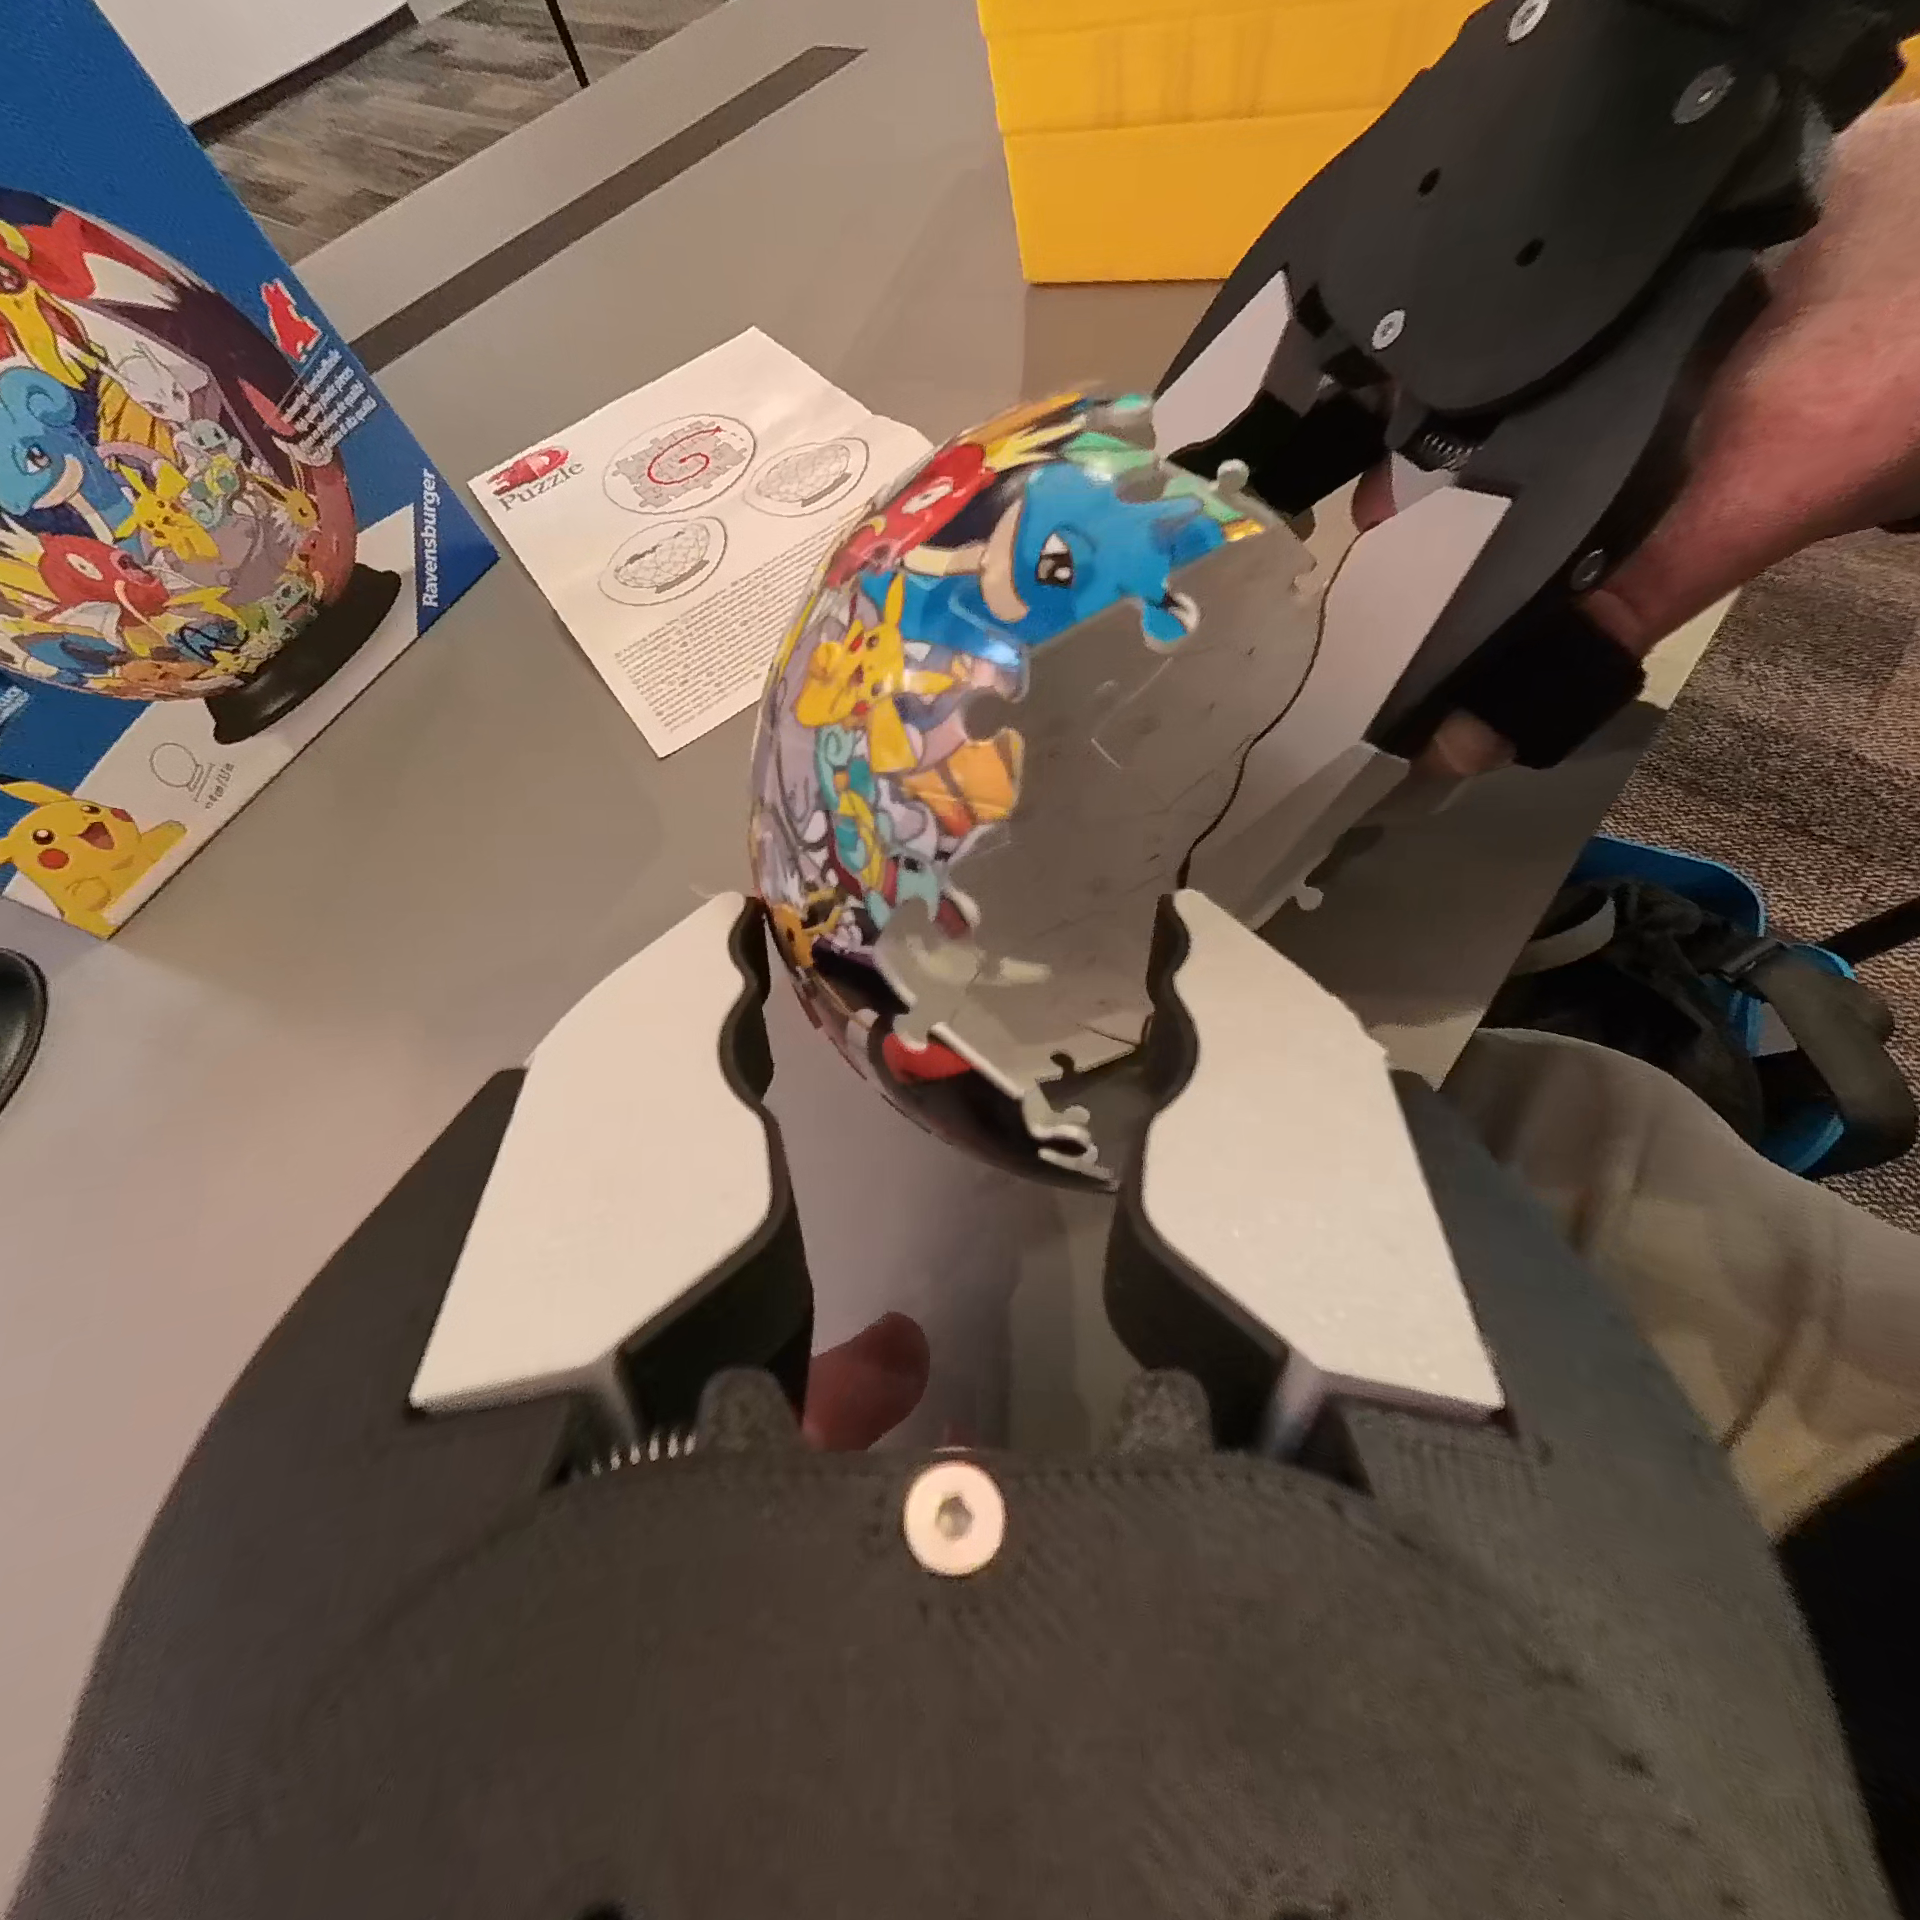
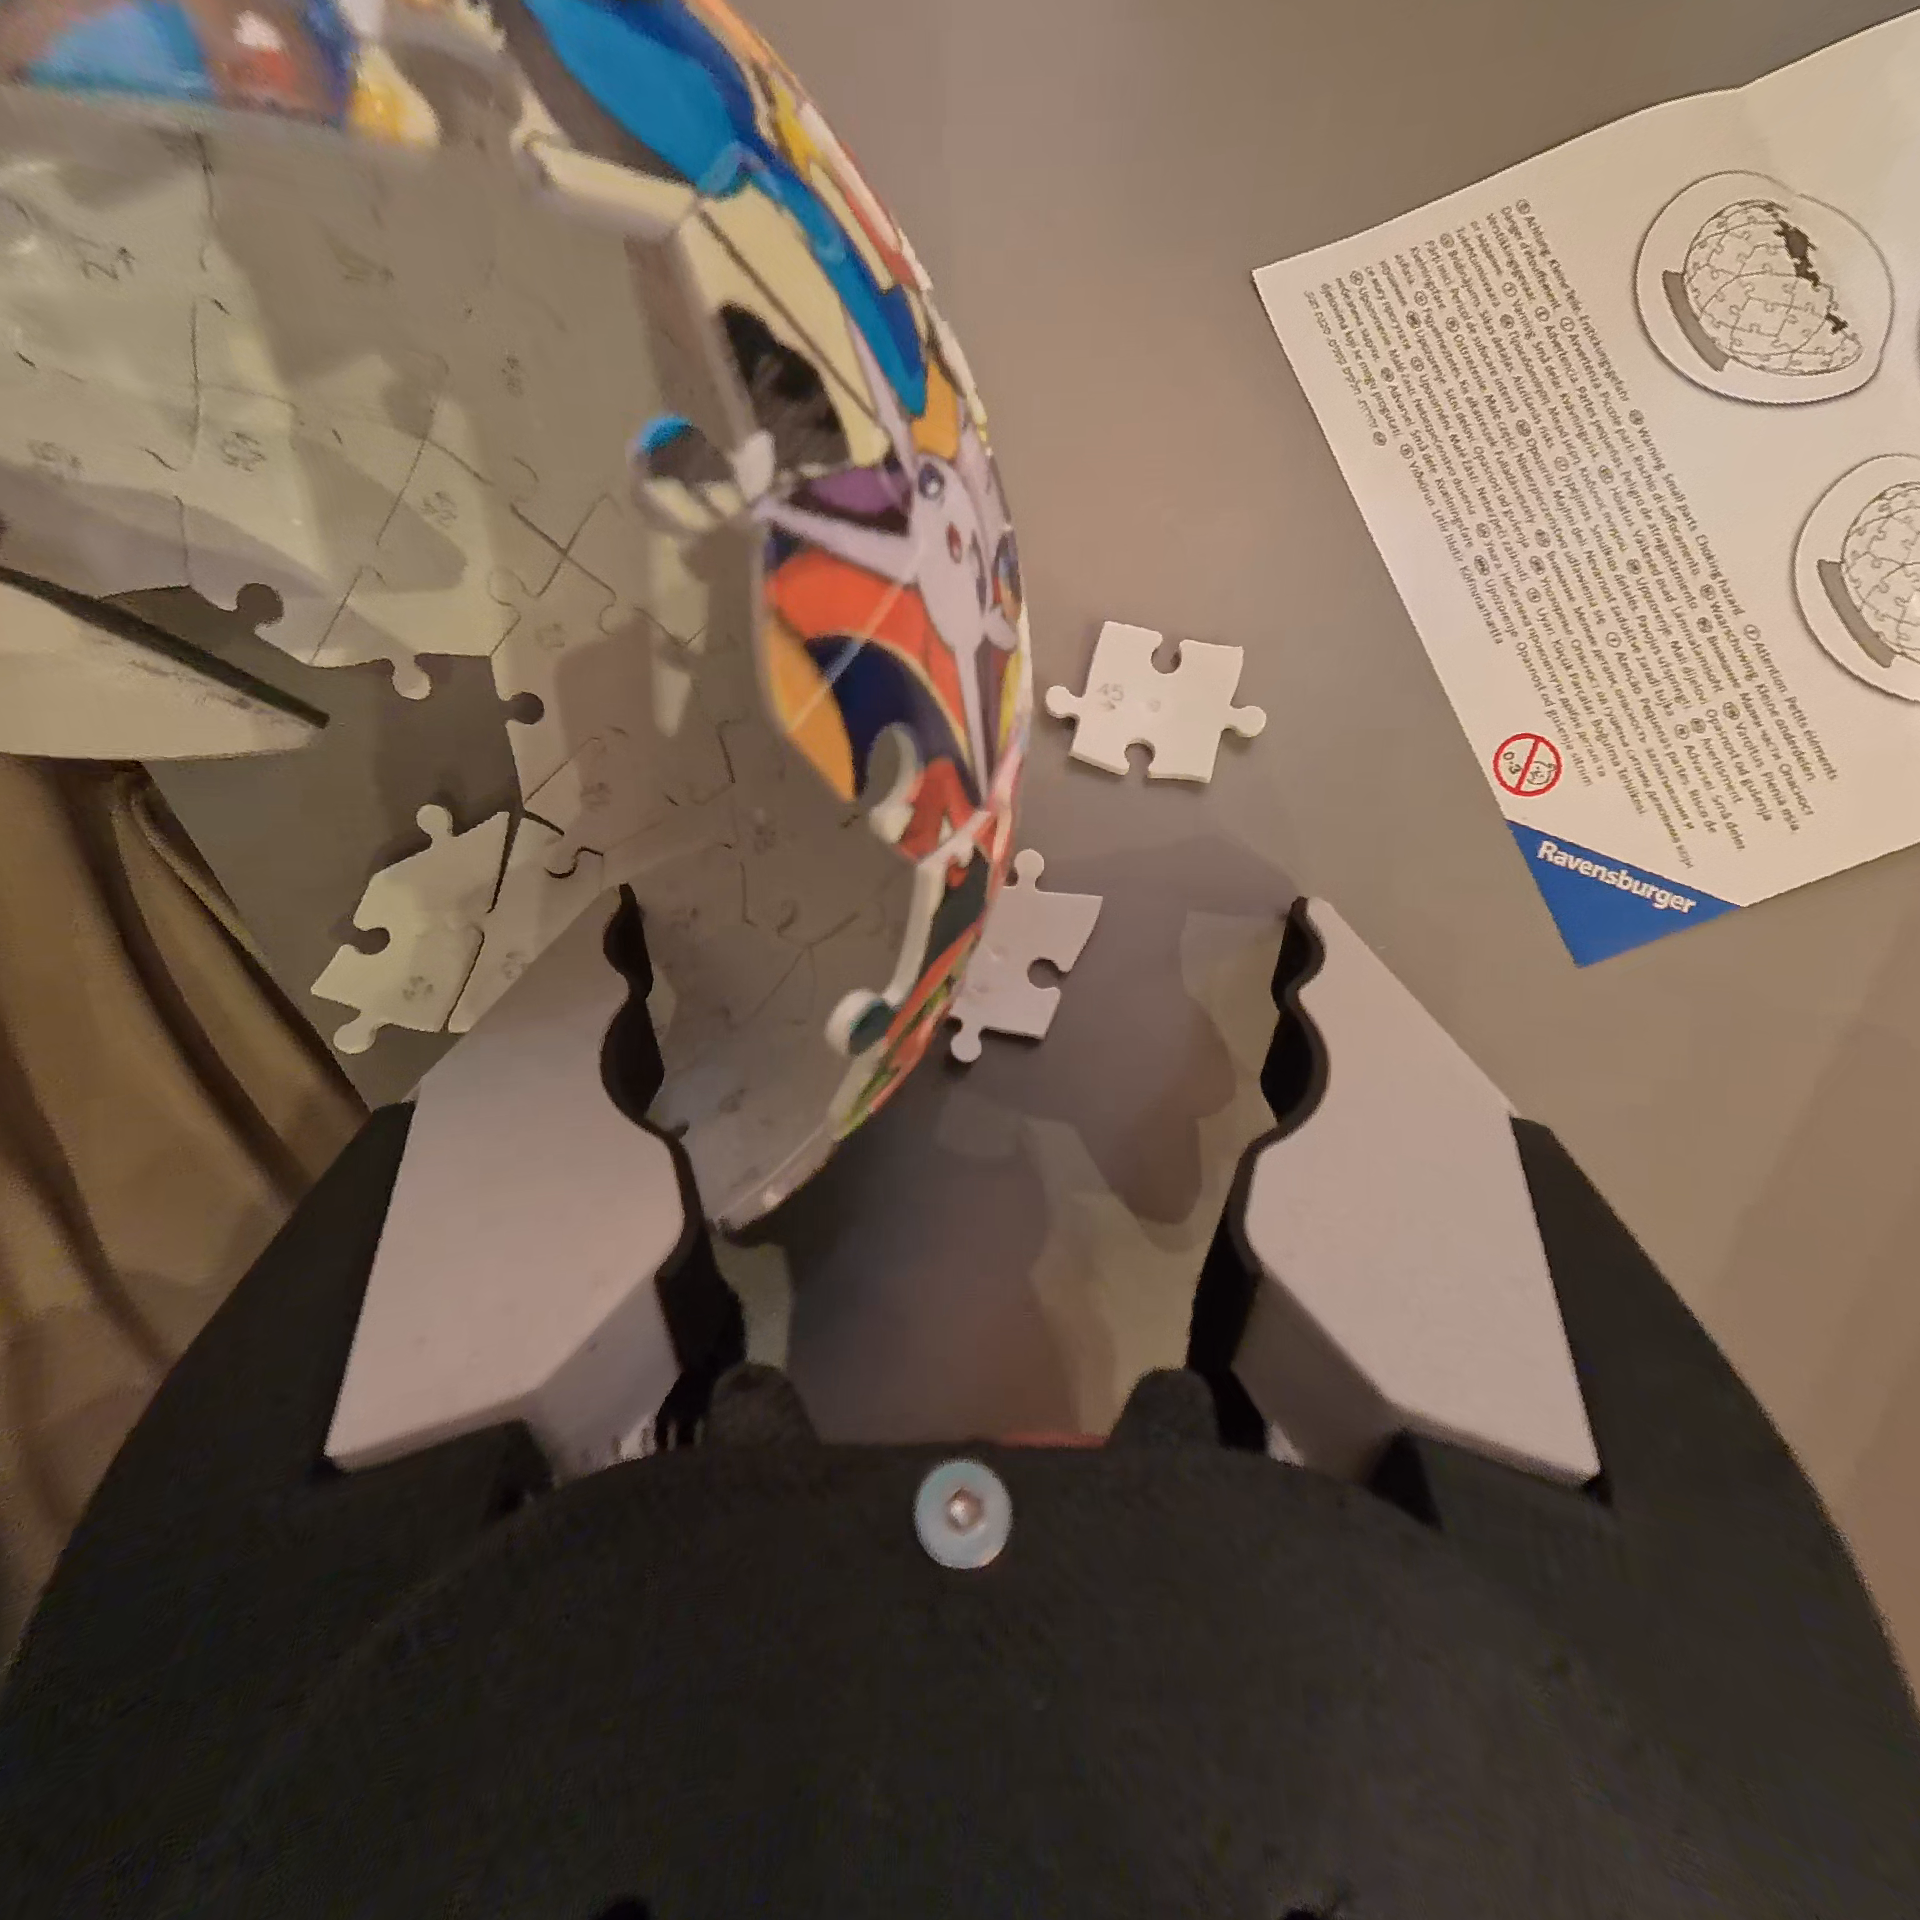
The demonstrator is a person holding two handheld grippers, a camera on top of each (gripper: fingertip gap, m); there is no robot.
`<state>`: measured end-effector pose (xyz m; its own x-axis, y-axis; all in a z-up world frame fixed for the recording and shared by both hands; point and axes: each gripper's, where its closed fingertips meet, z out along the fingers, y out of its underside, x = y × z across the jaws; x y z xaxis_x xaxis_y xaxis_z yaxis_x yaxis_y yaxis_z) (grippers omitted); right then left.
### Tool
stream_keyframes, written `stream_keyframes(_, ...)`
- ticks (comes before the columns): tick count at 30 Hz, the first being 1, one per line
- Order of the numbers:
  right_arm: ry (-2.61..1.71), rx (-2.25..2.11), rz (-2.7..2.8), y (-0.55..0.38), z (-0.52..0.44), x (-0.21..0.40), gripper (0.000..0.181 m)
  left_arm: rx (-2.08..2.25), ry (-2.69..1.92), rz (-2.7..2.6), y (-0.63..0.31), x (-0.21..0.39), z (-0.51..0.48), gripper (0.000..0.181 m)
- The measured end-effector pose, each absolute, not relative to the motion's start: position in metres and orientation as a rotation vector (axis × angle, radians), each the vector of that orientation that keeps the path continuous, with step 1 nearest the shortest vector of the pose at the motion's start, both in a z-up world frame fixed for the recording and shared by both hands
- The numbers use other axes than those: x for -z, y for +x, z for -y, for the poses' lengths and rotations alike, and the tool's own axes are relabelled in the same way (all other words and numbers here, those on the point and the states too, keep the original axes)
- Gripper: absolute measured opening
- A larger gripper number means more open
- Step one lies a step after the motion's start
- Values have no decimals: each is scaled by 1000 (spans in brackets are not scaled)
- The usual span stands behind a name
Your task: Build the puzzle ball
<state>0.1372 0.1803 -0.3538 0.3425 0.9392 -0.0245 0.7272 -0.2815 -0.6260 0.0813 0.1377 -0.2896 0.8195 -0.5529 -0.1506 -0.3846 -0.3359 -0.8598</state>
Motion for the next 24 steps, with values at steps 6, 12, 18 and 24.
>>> stream_keyframes(6, -2107, -539, 1431, 138, -179, 354, 119, 183, -1978, -686, 79, 292, -139, 69)
stream_keyframes(12, -2126, -541, 1394, 137, -180, 352, 124, 173, -1982, -679, 77, 292, -140, 68)
stream_keyframes(18, -2140, -507, 1383, 137, -180, 355, 127, 167, -1978, -684, 78, 292, -140, 68)
stream_keyframes(24, -2151, -483, 1383, 138, -180, 356, 129, 170, -1962, -696, 80, 289, -137, 68)
